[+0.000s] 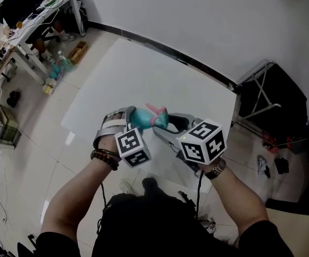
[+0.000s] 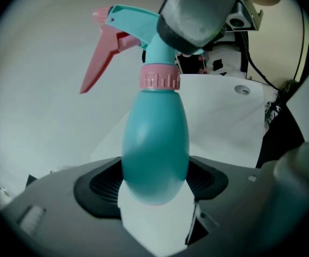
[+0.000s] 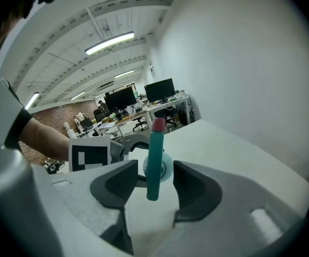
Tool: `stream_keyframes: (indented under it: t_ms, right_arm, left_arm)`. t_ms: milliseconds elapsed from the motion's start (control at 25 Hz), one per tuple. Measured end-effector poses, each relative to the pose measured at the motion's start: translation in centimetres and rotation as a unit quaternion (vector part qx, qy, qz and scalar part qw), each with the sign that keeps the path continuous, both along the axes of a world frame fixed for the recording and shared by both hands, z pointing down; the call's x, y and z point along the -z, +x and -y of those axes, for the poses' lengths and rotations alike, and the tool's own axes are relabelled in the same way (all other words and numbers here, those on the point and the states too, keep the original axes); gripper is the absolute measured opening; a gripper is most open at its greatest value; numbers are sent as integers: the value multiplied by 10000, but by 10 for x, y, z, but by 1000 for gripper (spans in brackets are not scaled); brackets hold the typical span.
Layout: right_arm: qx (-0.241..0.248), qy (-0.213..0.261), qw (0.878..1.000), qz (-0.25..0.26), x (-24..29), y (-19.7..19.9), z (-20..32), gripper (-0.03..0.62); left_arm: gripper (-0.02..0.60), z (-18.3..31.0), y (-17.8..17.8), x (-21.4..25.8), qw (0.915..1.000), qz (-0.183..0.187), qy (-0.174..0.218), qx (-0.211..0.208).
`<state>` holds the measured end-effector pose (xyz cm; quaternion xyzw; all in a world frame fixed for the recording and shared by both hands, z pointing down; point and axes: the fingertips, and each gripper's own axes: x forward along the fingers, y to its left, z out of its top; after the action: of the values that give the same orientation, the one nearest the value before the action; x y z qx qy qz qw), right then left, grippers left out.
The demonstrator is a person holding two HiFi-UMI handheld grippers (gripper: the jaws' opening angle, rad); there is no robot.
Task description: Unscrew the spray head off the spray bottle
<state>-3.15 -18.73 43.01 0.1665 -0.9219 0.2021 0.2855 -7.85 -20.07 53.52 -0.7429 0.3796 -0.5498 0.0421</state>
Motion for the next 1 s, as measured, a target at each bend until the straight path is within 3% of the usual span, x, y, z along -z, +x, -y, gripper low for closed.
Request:
stream_keyframes:
  t_ms: [440,1000]
  right_arm:
    - [39,-43,9994,-342,-10,-4,-22,189]
    - [409,93,9980,-476,-10,-1,-47,135]
  left_arm:
    - [387,-25,1,15,9981,537,134,-269]
    - [385,-47,8,18,9975,550,-51,-443]
